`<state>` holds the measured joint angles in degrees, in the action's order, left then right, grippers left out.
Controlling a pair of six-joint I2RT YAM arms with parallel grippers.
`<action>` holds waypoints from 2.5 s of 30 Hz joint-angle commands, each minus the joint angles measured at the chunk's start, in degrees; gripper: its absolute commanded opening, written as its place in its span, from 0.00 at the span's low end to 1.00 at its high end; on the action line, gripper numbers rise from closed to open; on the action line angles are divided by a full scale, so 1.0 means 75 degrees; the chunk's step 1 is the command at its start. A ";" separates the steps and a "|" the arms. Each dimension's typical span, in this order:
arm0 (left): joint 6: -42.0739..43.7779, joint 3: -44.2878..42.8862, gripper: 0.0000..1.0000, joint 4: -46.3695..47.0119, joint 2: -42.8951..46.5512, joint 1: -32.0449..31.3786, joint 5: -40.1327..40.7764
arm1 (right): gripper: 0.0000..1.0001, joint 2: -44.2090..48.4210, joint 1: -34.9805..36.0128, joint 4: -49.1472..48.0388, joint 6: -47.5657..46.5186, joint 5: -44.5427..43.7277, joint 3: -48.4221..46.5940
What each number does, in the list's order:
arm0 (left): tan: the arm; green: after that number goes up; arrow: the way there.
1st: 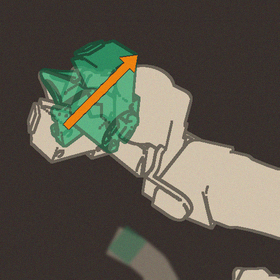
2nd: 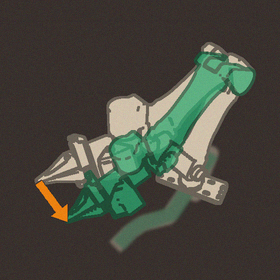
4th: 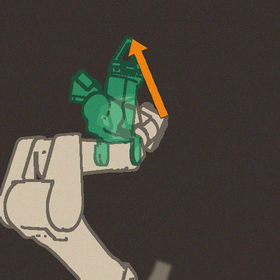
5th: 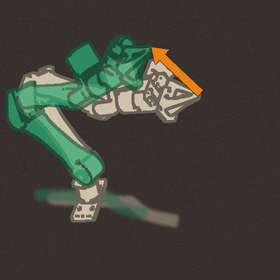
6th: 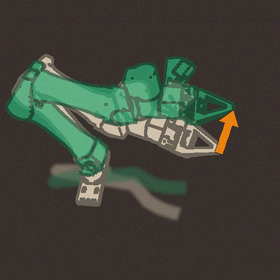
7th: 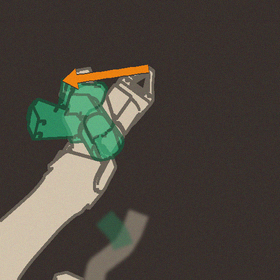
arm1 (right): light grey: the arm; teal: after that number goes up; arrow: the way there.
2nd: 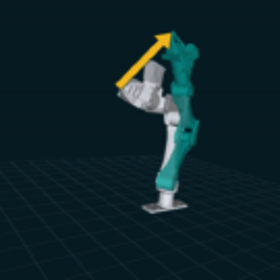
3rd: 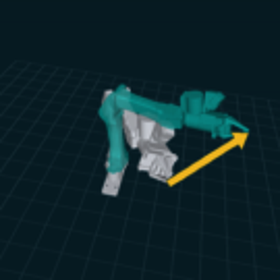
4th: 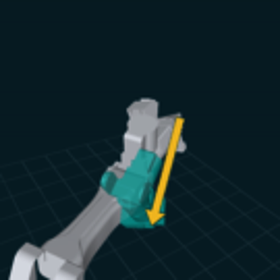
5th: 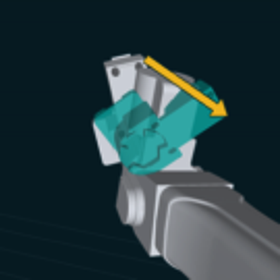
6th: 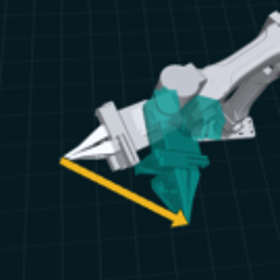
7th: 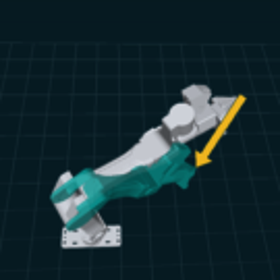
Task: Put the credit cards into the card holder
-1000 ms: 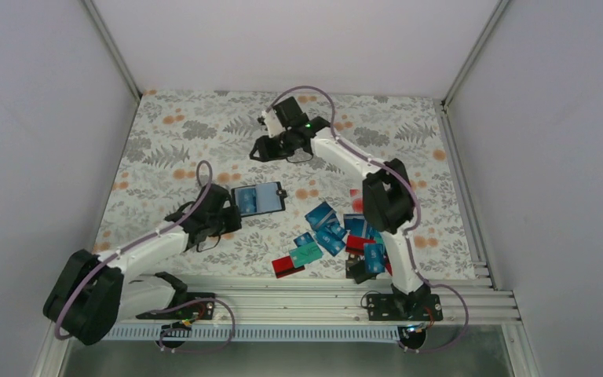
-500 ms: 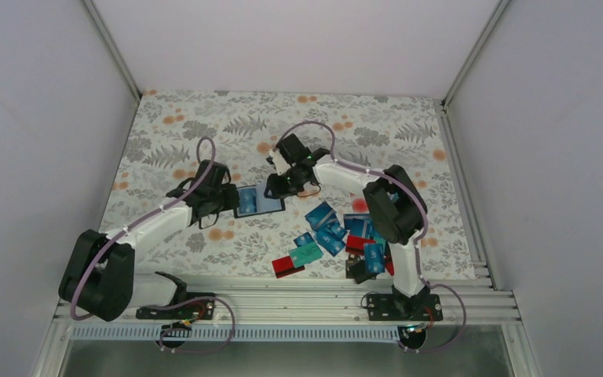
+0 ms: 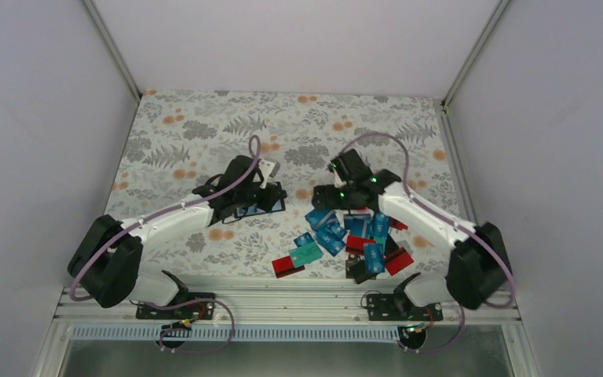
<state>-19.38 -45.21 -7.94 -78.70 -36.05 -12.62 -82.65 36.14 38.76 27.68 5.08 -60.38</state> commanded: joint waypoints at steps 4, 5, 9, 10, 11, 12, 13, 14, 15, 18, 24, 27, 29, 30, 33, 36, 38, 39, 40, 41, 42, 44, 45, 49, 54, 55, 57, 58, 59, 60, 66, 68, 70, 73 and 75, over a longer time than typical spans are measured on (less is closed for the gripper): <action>0.0217 0.0093 0.16 0.1316 -0.0467 -0.0473 -0.0334 | 1.00 0.1507 -0.0776 0.0818 0.1099 0.1190 0.1515; 0.0159 0.0135 0.15 0.1390 -0.0533 -0.0505 -0.0339 | 1.00 0.1525 -0.0827 0.1075 0.1146 0.1125 0.1522; 0.0051 0.0345 0.14 0.1606 -0.0519 -0.0571 -0.0353 | 1.00 0.1540 -0.0917 0.2295 0.1737 -0.0358 0.1525; 0.0033 0.0396 0.13 0.1645 -0.0490 -0.0579 -0.0395 | 1.00 0.1532 -0.0919 0.2586 0.2002 -0.0648 0.1644; 0.0019 0.0452 0.12 0.1686 -0.0467 -0.0583 -0.0443 | 1.00 0.1527 -0.0926 0.2765 0.2192 -0.0828 0.1802; 0.0011 0.0502 0.12 0.1716 -0.0440 -0.0589 -0.0468 | 1.00 0.1537 -0.0926 0.2812 0.2278 -0.0830 0.1998; 0.0006 0.0553 0.12 0.1752 -0.0429 -0.0584 -0.0492 | 1.00 0.1575 -0.0921 0.2772 0.2333 -0.0751 0.2202; 0.0005 0.0601 0.11 0.1796 -0.0411 -0.0584 -0.0506 | 1.00 0.1629 -0.0926 0.2705 0.2409 -0.0659 0.2418; 0.0005 0.0648 0.11 0.1840 -0.0415 -0.0584 -0.0533 | 1.00 0.1674 -0.0928 0.2627 0.2461 -0.0548 0.2602; 0.0005 0.0738 0.11 0.1950 -0.0414 -0.0584 -0.0672 | 1.00 0.1838 -0.0917 0.2432 0.2564 -0.0407 0.2957; -0.0125 0.0752 0.11 0.2227 -0.0481 -0.0584 -0.1050 | 1.00 0.1843 -0.0916 0.2511 0.3113 -0.0786 0.3019; -0.0186 0.0779 0.11 0.2345 -0.0514 -0.0584 -0.1150 | 1.00 0.1692 -0.0916 0.2542 0.3522 -0.0977 0.2975; -0.0221 0.0810 0.11 0.2422 -0.0533 -0.0589 -0.1151 | 1.00 0.1681 -0.0959 0.2423 0.3791 -0.1111 0.2921; -0.0225 0.0807 0.11 0.2429 -0.0559 -0.0590 -0.1142 | 1.00 0.1670 -0.1016 0.2287 0.3794 -0.1095 0.2887; -0.0247 0.0770 0.10 0.2443 -0.0637 -0.0578 -0.1194 | 1.00 0.1506 -0.1396 0.1573 0.3588 -0.0558 0.3144; -0.0229 0.0727 0.10 0.2361 -0.0634 -0.0583 -0.1188 | 1.00 0.1095 -0.1633 0.1195 0.3417 -0.0101 0.3477; -0.0238 0.0759 0.09 0.2338 -0.0569 -0.0591 -0.1113 | 1.00 0.1021 -0.1756 0.0978 0.3358 0.0143 0.3742; -0.0246 0.0780 0.10 0.2337 -0.0559 -0.0586 -0.1081 | 1.00 0.1030 -0.1789 0.0838 0.3347 0.0297 0.3859; -0.0258 0.0775 0.09 0.2344 -0.0557 -0.0582 -0.1063 | 1.00 0.1055 -0.1794 0.0727 0.3327 0.0402 0.3961; -0.0266 0.0787 0.09 0.2342 -0.0570 -0.0583 -0.1047 | 1.00 0.1053 -0.1795 0.0587 0.3281 0.0509 0.4063; -0.0281 0.0784 0.09 0.2356 -0.0583 -0.0584 -0.1042 | 0.99 0.1023 -0.1794 0.0461 0.3197 0.0634 0.4158; -0.0287 0.0792 0.08 0.2373 -0.0615 -0.0584 -0.1037 | 0.93 0.0920 -0.1795 0.0231 0.2961 0.0916 0.4271; -0.0282 0.0786 0.08 0.2363 -0.0632 -0.0584 -0.1036 | 0.86 0.0866 -0.1779 0.0127 0.2874 0.1073 0.4295; -0.0251 0.0758 0.07 0.2297 -0.0653 -0.0584 -0.0957 | 0.73 0.0808 -0.1584 -0.0175 0.2889 0.1650 0.4121; -0.0286 0.0798 0.06 0.2251 -0.0679 -0.0584 -0.0861 | 0.66 0.0254 -0.0954 -0.0909 0.3339 0.2195 0.3705; -0.0292 0.0825 0.06 0.2229 -0.0668 -0.0584 -0.0829 | 0.65 0.0029 -0.0797 -0.1027 0.3438 0.2248 0.3542; -0.0286 0.0878 0.05 0.2172 -0.0624 -0.0584 -0.0760 | 0.63 -0.0510 -0.0470 -0.1411 0.3584 0.2301 0.3097; -0.0282 0.0892 0.05 0.2113 -0.0594 -0.0586 -0.0714 | 0.62 -0.0837 -0.0319 -0.1447 0.3596 0.2315 0.2807; -0.0260 0.0901 0.05 0.2000 -0.0557 -0.0590 -0.0649 | 0.61 -0.1237 -0.0213 -0.1453 0.3558 0.2349 0.2460; -0.0229 0.0906 0.05 0.1893 -0.0507 -0.0584 -0.0604 | 0.59 -0.1529 -0.0084 -0.1433 0.3508 0.2389 0.2136; -0.0005 0.1088 0.05 0.1451 0.0145 -0.0584 -0.0325 | 0.60 -0.2233 0.0103 -0.1070 0.3048 0.2163 0.1017; 0.0005 0.1225 0.05 0.1486 0.0303 -0.0584 -0.0352 | 0.64 -0.2306 0.0083 -0.0805 0.2853 0.1844 0.0789; 0.0020 0.1288 0.05 0.1548 0.0387 -0.0578 -0.0494 | 0.76 -0.2378 0.0047 -0.0617 0.2561 0.1753 0.0622; 0.0104 0.1316 0.05 0.1572 0.0435 -0.0620 -0.0829 | 0.95 -0.2161 0.0043 -0.0390 0.2243 0.1750 0.0659; 0.0191 0.1336 0.06 0.1601 0.0416 -0.0691 -0.1042 | 1.00 -0.1782 0.0033 -0.0274 0.2081 0.1774 0.0827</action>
<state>-20.03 -35.99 3.79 -76.34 -40.34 -17.21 -98.04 36.40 33.45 47.75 22.79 -56.36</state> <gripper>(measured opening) 0.054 0.968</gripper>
